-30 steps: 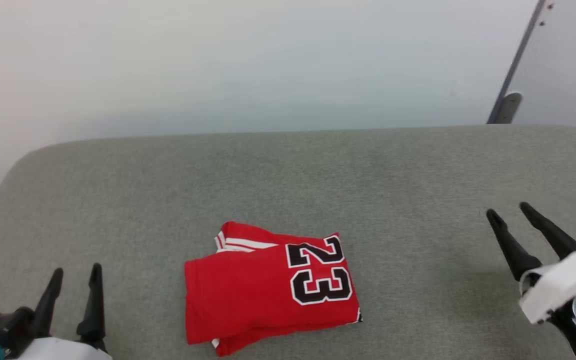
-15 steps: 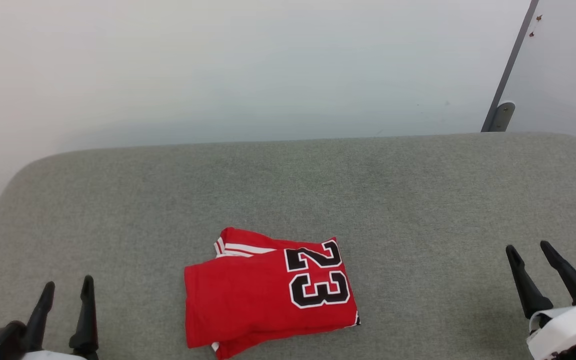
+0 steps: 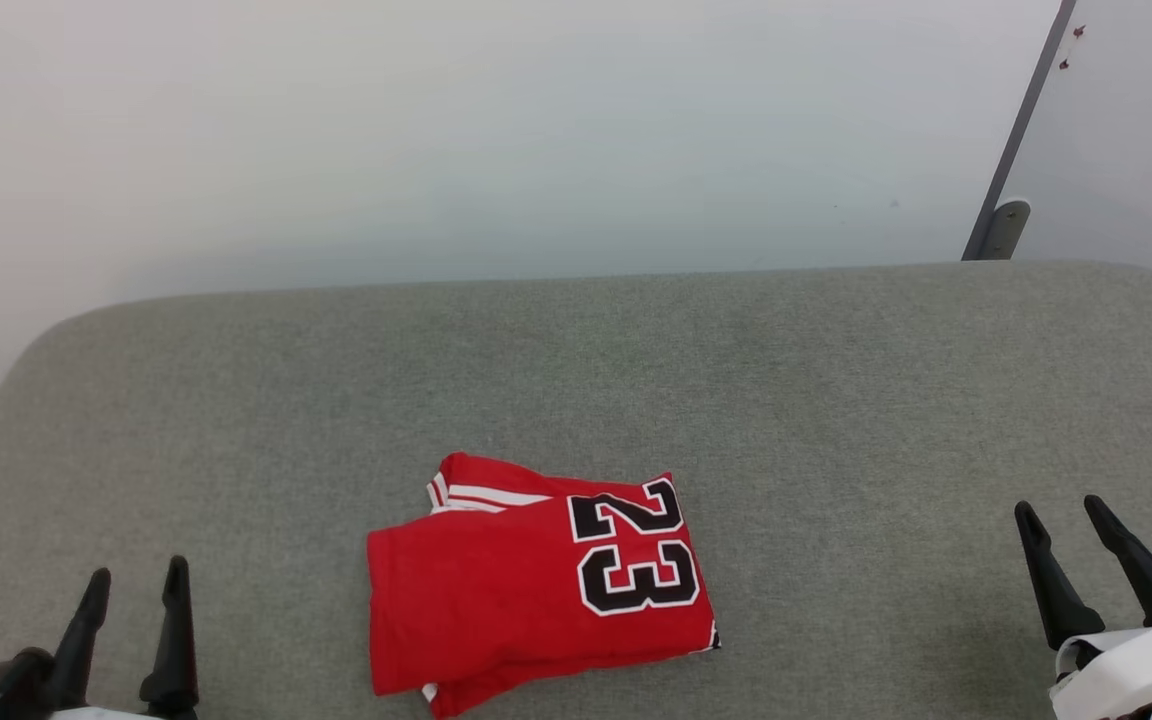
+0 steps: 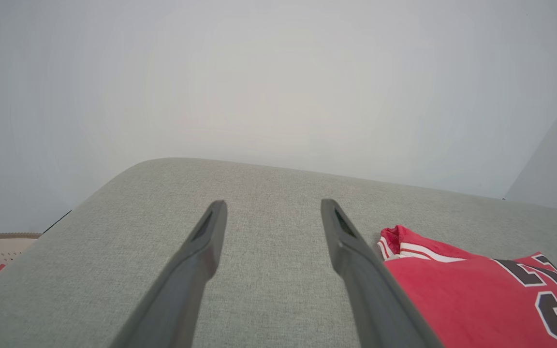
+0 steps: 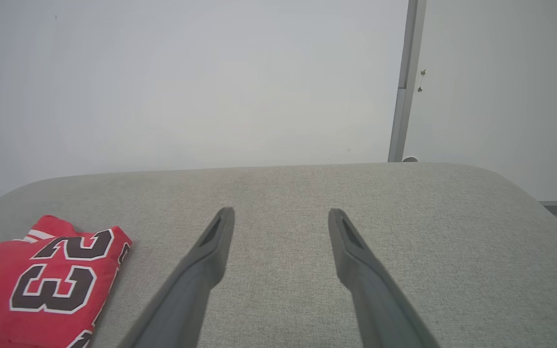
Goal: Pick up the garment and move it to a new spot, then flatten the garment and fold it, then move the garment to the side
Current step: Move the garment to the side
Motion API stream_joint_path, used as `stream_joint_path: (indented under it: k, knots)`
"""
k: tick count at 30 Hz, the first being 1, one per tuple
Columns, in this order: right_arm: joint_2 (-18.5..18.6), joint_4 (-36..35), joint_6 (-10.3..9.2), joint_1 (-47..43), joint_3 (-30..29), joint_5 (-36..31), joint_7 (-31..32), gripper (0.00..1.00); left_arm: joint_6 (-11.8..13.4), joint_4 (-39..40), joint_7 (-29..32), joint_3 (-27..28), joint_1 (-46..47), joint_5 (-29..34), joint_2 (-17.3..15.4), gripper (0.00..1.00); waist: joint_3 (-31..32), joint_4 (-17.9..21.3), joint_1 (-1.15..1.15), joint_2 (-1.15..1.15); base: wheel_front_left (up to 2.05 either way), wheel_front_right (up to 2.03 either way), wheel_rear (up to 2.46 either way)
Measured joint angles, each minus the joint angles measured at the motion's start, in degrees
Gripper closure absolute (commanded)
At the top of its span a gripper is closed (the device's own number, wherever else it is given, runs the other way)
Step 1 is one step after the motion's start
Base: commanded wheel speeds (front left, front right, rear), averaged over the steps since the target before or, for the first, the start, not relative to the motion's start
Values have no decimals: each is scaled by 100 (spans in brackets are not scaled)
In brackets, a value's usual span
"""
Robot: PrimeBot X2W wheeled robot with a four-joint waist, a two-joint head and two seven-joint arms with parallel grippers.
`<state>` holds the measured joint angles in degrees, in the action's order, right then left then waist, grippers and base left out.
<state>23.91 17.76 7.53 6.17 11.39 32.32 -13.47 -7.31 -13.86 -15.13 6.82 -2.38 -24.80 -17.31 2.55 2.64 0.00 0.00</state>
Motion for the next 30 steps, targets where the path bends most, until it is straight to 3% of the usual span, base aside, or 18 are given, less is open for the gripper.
stream_joint_path:
  k: [19, 30]
  knots:
    - [-132, -33, 0, -79, -75, -190, 207, 0, 0, -2, 0, -94, 1, 13, -4, 0, -33, -130, 0, 0, 0, 0, 0]
    - [-289, -215, 0, 373, 670, 92, 1063, 0, 10, -99, 33, -312, 87, 31, 7, 0, -119, -655, 0, 0, 0, 0, 0]
